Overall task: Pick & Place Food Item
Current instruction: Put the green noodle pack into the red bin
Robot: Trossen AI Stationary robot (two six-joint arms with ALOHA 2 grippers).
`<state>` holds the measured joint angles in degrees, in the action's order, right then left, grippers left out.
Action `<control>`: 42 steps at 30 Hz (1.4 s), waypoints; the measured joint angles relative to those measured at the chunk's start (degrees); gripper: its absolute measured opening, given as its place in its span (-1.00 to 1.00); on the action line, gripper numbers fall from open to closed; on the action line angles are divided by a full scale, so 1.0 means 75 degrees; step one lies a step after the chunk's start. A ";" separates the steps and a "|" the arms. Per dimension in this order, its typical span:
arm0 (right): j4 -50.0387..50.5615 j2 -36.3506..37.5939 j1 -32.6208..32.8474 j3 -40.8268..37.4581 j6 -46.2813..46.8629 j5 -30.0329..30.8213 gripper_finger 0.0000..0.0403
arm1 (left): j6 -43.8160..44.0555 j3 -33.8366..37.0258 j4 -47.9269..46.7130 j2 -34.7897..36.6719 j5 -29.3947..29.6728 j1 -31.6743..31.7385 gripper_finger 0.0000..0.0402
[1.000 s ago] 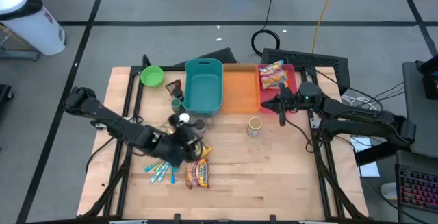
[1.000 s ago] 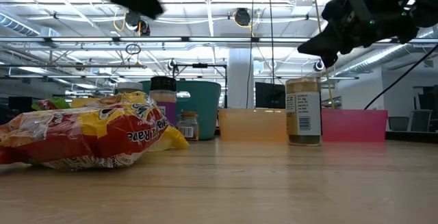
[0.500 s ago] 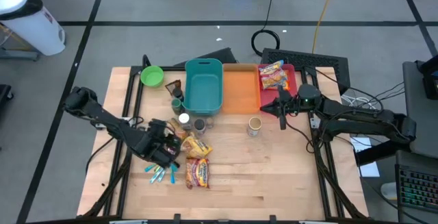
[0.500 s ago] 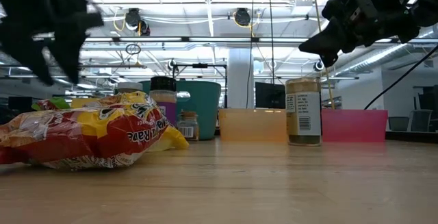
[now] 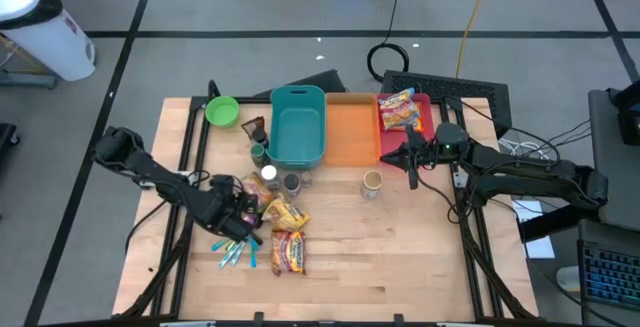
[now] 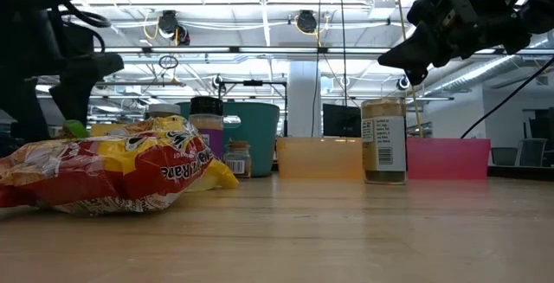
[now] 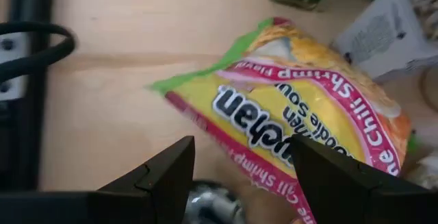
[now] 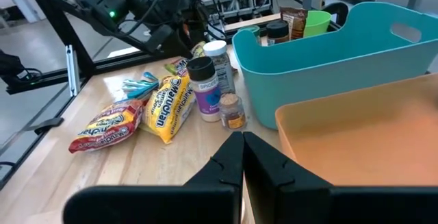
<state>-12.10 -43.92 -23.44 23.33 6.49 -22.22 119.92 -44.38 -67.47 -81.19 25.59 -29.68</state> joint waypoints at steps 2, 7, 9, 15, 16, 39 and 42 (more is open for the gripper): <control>0.0041 0.0000 0.0000 0.0000 0.0042 -0.0005 -1.00 | -0.0006 0.0112 0.0148 0.0000 0.0090 0.0058 0.25; 0.0065 -0.0003 0.0000 0.0000 0.0045 -0.0008 -1.00 | -0.0004 0.0319 0.0148 0.0000 0.0128 0.0121 0.25; 0.0064 -0.0003 0.0000 0.0000 0.0045 -0.0009 -1.00 | 0.0046 0.0394 0.0147 0.0000 0.0130 0.0121 0.22; 0.0056 -0.0003 -0.0003 0.0000 0.0036 -0.0009 -1.00 | 0.0052 0.0420 0.0148 -0.0003 0.0304 0.0121 -0.11; 0.0056 -0.0003 -0.0003 0.0000 0.0039 -0.0009 -1.00 | 0.0051 0.0420 0.0145 -0.0003 0.0372 0.0121 -0.19; 0.0105 0.0000 -0.0006 0.0000 0.0019 -0.0012 -1.00 | -0.0199 -0.0150 -0.1146 0.0314 0.1144 -0.0542 -0.98; 0.0108 -0.0003 -0.0006 0.0000 0.0019 -0.0012 -1.00 | -0.0140 -0.0521 -0.1569 0.0469 0.1476 -0.0857 -0.99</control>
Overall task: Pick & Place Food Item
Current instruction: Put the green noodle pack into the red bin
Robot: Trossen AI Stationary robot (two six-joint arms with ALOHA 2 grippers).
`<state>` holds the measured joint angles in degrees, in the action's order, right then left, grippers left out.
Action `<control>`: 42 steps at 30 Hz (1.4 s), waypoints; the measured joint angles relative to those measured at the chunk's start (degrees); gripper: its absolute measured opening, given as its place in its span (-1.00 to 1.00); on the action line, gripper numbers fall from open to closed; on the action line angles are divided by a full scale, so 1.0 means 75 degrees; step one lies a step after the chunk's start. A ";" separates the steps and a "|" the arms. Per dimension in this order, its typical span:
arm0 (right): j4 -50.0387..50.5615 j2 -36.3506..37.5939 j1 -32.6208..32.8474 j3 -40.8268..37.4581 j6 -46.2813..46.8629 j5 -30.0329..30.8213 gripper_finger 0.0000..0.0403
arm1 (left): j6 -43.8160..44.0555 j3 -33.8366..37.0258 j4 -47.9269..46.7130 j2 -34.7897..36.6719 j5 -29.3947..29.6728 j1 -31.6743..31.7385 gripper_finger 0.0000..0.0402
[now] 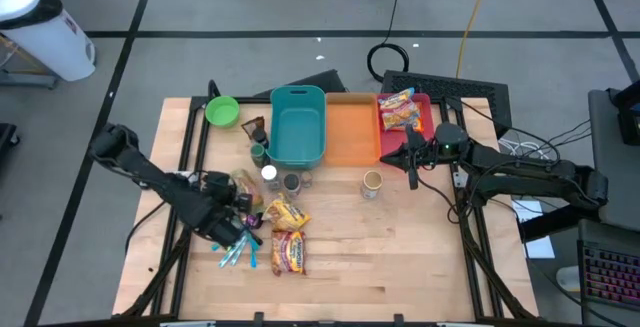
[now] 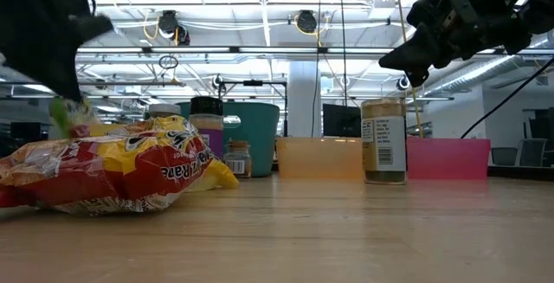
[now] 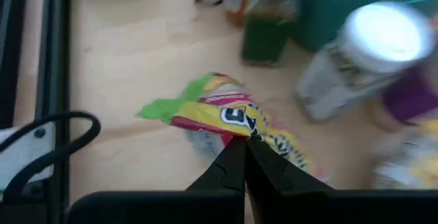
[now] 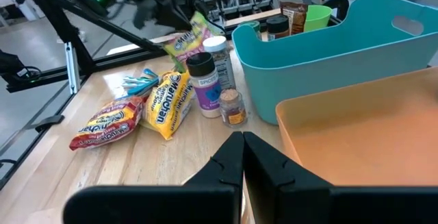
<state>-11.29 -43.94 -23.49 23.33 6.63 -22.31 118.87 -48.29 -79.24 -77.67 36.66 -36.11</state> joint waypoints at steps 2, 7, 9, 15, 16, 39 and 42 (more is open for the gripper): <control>-0.0001 0.0000 0.0000 0.0000 0.0000 0.0000 -1.00 | -0.0016 -0.0290 -0.0202 0.0024 0.0274 -0.0189 -0.98; -0.0003 0.0000 0.0003 0.0000 0.0000 -0.0003 -1.00 | -0.0326 -0.1078 -0.0672 0.0029 0.0997 -0.0572 -0.99; -0.0006 0.0003 0.0003 0.0000 0.0000 -0.0003 -1.00 | -0.0698 -0.1391 -0.0675 0.0029 0.1408 -0.0667 -0.98; -0.0114 0.0001 0.0003 -0.0003 0.0019 -0.0003 -1.00 | -0.2516 -0.2398 -0.0433 0.0029 0.2816 -0.0817 -0.98; -0.0132 0.0003 0.0003 -0.0003 0.0020 -0.0003 -1.00 | -0.2944 -0.2557 -0.0282 0.0029 0.3044 -0.0814 -0.99; -0.3830 -0.0502 0.2067 -0.0666 0.0476 -0.0031 -0.17 | -1.6792 -0.3110 0.9325 -0.1139 -0.1121 0.1472 -0.99; -0.3943 -0.0775 0.2330 -0.0446 0.0788 -0.0025 0.08 | -1.6645 -0.3110 0.9403 -0.1154 -0.1544 0.1771 -0.99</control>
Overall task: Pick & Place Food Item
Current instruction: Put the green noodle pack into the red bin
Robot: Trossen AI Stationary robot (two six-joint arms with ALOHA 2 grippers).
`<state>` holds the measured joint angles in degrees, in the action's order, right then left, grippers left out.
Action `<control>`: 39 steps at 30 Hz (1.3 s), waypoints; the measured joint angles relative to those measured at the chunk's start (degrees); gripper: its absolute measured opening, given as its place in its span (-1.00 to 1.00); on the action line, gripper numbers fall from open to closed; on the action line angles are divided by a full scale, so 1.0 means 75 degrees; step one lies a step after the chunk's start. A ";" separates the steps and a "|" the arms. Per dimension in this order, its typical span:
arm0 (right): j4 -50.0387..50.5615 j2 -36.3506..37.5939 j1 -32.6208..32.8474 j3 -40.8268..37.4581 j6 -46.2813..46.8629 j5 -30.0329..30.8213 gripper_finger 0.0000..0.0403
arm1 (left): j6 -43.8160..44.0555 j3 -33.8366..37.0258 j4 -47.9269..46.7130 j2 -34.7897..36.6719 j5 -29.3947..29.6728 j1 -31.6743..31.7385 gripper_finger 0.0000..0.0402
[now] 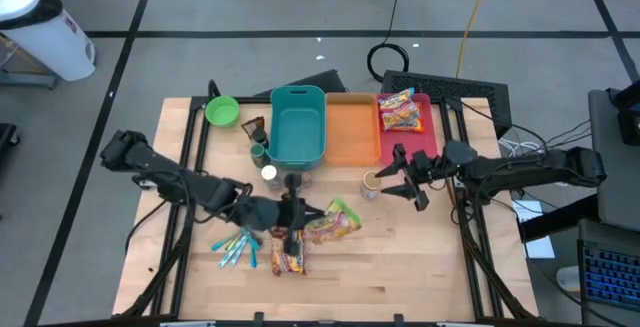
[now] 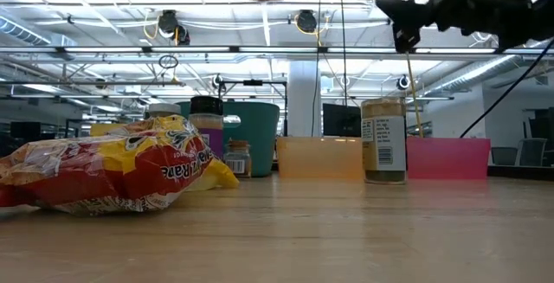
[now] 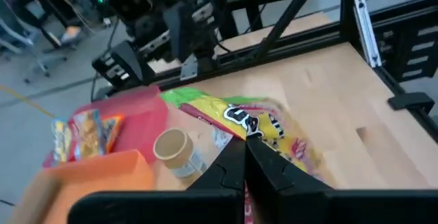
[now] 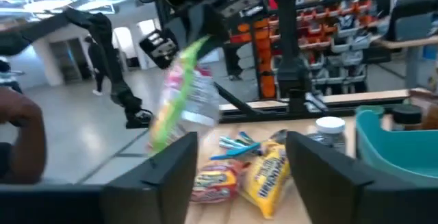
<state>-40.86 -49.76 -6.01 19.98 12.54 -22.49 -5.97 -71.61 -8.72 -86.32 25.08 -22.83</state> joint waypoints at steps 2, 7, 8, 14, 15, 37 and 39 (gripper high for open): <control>0.0071 -0.0218 0.0178 0.0203 0.0099 0.0022 0.20 | 0.0206 0.0000 -0.0041 -0.0011 -0.0096 0.0160 -0.98; 0.0120 -0.1091 0.0632 0.0690 -0.0036 0.0365 0.30 | 0.0389 0.0000 -0.0011 -0.0118 -0.0380 0.0419 -0.98; 0.0110 -0.1276 0.0691 0.0786 -0.0143 0.0413 0.30 | 0.0383 0.0006 -0.0080 -0.0134 -0.0422 0.0422 -0.98; 0.0022 -0.2279 0.0814 0.1360 -0.0382 0.0356 0.23 | 0.0409 0.0008 -0.0006 -0.0291 -0.0666 0.0573 -0.98; 0.0042 -0.2377 0.0825 0.1418 -0.0388 0.0321 0.22 | 0.0412 0.0006 0.0016 -0.0294 -0.0661 0.0609 -0.98; -0.0124 -0.3529 0.1216 0.2102 -0.0475 0.0392 -0.19 | 0.0619 0.0006 -0.0124 -0.0312 -0.0764 0.0661 -0.98; -0.0122 -0.3529 0.1216 0.2102 -0.0573 0.0388 -0.31 | 0.0625 0.0006 -0.0135 -0.0312 -0.0763 0.0661 -0.98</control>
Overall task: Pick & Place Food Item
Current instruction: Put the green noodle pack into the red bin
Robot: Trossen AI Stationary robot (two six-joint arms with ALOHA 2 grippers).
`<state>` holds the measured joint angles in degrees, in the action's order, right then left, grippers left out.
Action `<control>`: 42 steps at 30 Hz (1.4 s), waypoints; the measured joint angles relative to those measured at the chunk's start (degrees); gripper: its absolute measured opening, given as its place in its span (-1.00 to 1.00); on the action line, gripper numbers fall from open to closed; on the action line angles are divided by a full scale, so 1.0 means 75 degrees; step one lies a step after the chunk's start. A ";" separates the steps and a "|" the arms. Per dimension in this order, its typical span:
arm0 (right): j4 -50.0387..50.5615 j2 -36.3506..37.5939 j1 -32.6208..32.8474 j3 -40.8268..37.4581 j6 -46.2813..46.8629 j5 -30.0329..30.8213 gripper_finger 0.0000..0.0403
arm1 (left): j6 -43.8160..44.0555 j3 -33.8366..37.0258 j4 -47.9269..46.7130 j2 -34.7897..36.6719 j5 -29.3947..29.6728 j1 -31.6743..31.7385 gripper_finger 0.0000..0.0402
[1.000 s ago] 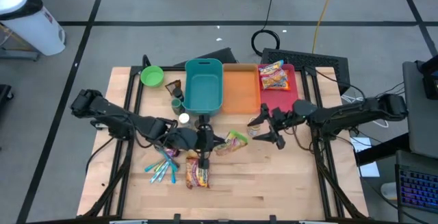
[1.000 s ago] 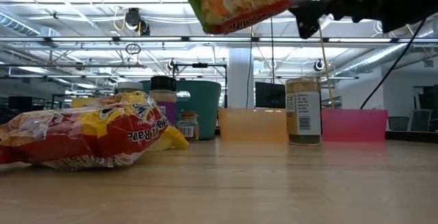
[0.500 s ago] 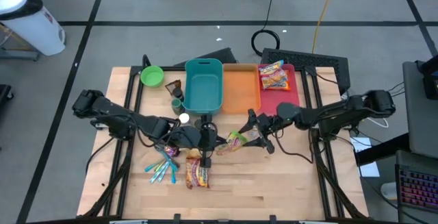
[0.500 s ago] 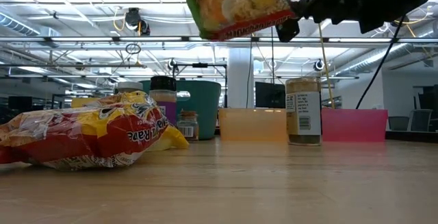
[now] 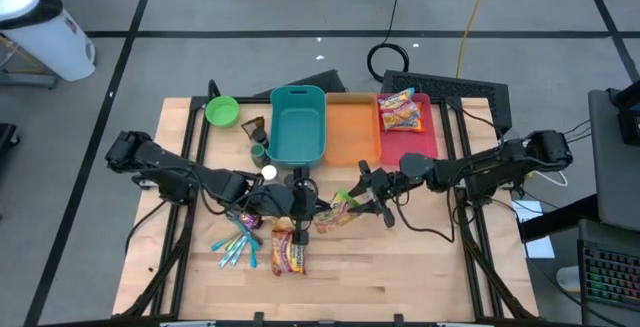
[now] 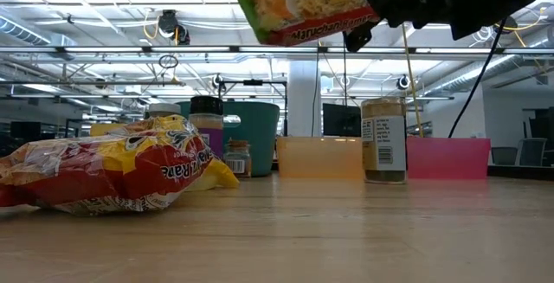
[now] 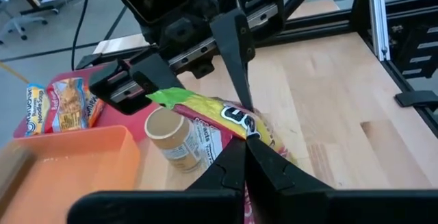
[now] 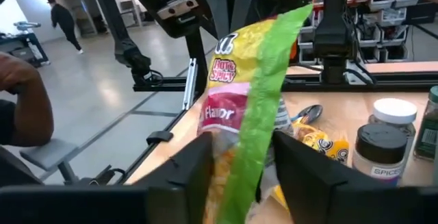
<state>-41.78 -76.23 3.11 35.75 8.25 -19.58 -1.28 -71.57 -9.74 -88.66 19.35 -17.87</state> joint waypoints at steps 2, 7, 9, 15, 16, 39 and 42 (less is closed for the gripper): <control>0.0000 0.0000 0.0000 0.0000 -0.0052 0.0001 -0.46 | 0.0009 0.0000 -0.0001 0.0000 0.0000 0.0000 -0.96; 0.0000 0.0000 0.0000 0.0000 -0.0251 -0.0050 -0.83 | 0.0012 0.0000 0.0019 0.0000 0.0026 0.0000 -0.97; -0.0007 0.0000 -0.0014 0.0000 -0.0275 -0.0262 -0.95 | -0.0015 0.0000 0.0208 0.0000 0.0076 0.0000 -0.98; 0.0101 0.0161 -0.0118 0.0006 -0.0185 -0.0421 -0.97 | -0.0370 0.0000 0.0749 0.0105 0.0812 -0.0070 -0.86; 0.0161 0.0210 -0.0119 0.0006 -0.0191 -0.0427 -0.98 | -0.0374 -0.0003 0.0736 0.0150 0.0936 -0.0071 -0.83; 0.3423 0.4038 -0.1397 -0.1107 -0.1370 0.2492 -1.00 | -0.0361 0.1745 0.1439 0.1615 0.2454 -0.0155 -0.77; 0.3493 0.4752 -0.2013 -0.1581 -0.1312 0.3292 -1.00 | -0.0361 0.2738 0.2513 0.2379 0.2436 0.0044 -0.77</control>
<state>-15.58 -40.59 -11.98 23.89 -1.59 5.11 -3.99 -51.04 9.11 -70.82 37.63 -17.54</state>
